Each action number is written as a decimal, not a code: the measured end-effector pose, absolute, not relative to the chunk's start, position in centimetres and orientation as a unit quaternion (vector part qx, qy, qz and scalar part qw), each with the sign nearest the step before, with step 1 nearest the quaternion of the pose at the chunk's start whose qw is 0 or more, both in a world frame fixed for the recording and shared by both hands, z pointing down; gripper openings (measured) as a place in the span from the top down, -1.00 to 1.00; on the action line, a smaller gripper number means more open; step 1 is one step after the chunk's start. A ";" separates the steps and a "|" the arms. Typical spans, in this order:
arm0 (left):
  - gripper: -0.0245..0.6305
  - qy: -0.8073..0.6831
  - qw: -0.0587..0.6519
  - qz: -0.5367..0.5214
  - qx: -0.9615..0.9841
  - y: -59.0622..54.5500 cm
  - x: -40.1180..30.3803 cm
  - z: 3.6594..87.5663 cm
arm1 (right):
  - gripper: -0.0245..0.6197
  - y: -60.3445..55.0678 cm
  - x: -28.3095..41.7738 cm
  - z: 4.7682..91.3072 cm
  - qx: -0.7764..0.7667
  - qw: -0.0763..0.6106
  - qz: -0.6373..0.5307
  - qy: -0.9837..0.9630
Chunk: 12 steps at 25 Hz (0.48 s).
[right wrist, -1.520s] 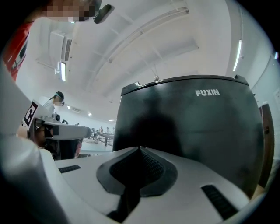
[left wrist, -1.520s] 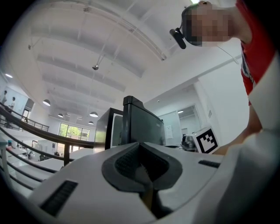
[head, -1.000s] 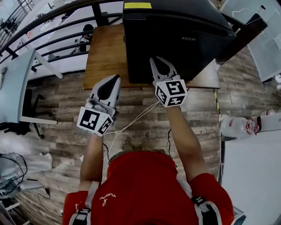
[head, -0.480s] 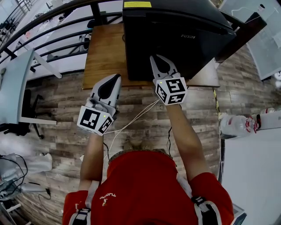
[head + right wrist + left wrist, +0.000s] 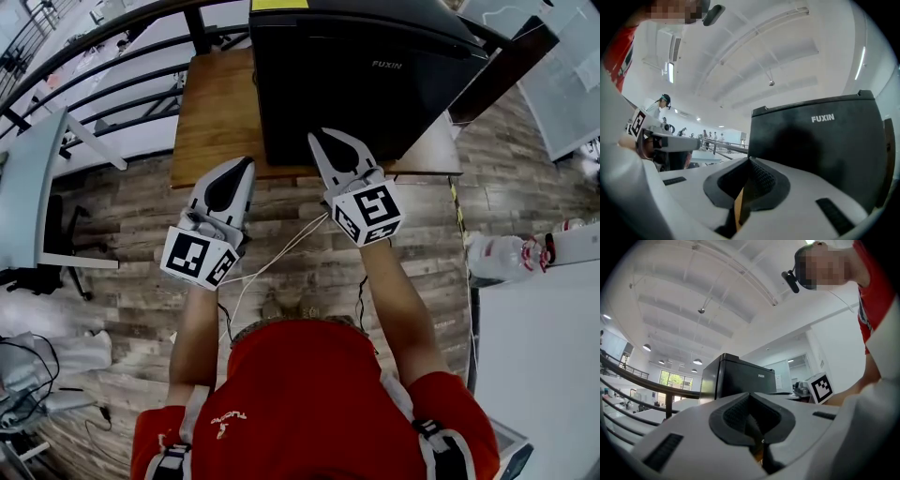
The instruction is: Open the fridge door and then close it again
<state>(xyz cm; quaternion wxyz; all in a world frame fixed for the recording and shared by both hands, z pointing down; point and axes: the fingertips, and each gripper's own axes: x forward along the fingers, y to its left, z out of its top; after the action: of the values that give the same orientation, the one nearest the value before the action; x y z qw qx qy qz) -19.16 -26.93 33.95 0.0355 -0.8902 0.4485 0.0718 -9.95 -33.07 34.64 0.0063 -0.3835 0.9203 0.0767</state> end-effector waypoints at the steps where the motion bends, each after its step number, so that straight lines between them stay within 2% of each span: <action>1: 0.90 0.447 0.036 0.072 -0.891 -26.7 -19.0 33.9 | 0.84 -32.4 -9.9 34.4 -0.380 0.010 0.077 0.922; 12: 0.90 0.426 0.038 0.081 -0.900 -24.4 -17.1 33.2 | 0.84 -26.6 -9.1 32.6 -0.364 0.044 0.076 0.927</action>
<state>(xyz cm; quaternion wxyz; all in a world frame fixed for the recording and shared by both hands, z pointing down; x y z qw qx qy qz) -17.09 -24.41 33.16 0.0383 -0.9004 0.4257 0.0811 -9.08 -26.60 32.55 0.0444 -0.3638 0.9273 0.0765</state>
